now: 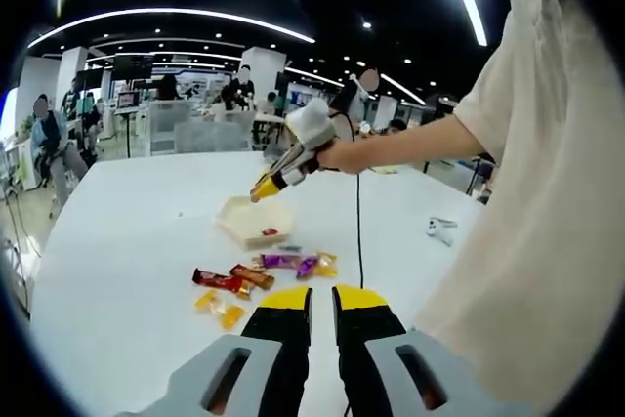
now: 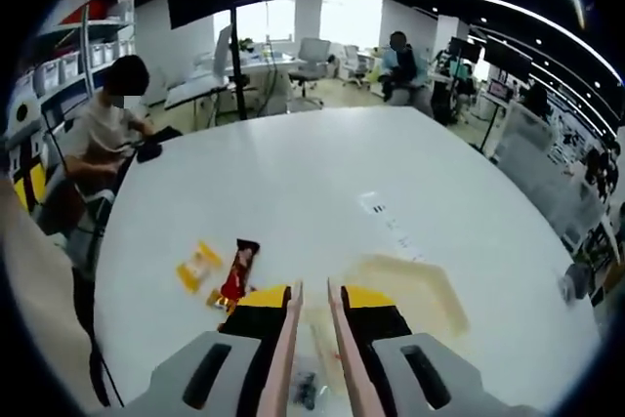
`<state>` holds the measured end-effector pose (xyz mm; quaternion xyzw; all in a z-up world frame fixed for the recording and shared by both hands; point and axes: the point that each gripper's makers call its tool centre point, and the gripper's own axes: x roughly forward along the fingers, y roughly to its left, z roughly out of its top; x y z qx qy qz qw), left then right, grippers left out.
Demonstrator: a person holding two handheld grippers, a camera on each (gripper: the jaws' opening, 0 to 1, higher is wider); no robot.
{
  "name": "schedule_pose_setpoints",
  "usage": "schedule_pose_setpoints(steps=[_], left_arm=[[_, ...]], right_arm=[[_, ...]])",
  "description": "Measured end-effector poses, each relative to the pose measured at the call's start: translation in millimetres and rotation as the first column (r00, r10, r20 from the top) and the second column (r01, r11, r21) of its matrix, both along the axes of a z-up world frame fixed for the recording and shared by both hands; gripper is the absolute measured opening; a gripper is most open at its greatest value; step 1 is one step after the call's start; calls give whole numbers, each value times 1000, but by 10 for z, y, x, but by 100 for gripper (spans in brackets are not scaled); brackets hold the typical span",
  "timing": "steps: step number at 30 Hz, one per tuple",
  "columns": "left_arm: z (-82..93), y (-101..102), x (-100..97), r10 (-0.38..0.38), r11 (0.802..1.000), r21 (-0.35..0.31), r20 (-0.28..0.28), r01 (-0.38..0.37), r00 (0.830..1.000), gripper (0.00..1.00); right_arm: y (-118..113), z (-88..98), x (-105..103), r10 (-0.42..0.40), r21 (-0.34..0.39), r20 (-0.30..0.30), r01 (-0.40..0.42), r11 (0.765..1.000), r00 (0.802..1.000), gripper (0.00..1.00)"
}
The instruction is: Place the target food into the container with the food tongs after gripping and lifting it, then release it inside without dropping or visibly crushing the food.
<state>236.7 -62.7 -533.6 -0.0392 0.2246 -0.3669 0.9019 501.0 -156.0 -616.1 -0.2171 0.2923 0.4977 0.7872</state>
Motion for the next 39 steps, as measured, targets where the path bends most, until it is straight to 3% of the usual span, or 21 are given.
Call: schedule_pose_setpoints(steps=[19, 39], left_arm=[[-19, 84, -108, 51, 999, -13, 0, -51, 999, 6], [-36, 141, -143, 93, 995, -23, 0, -93, 996, 6]], right_arm=[[285, -320, -585, 189, -92, -62, -194, 977, 980, 20], [450, -409, -709, 275, -126, -78, -283, 951, 958, 20]])
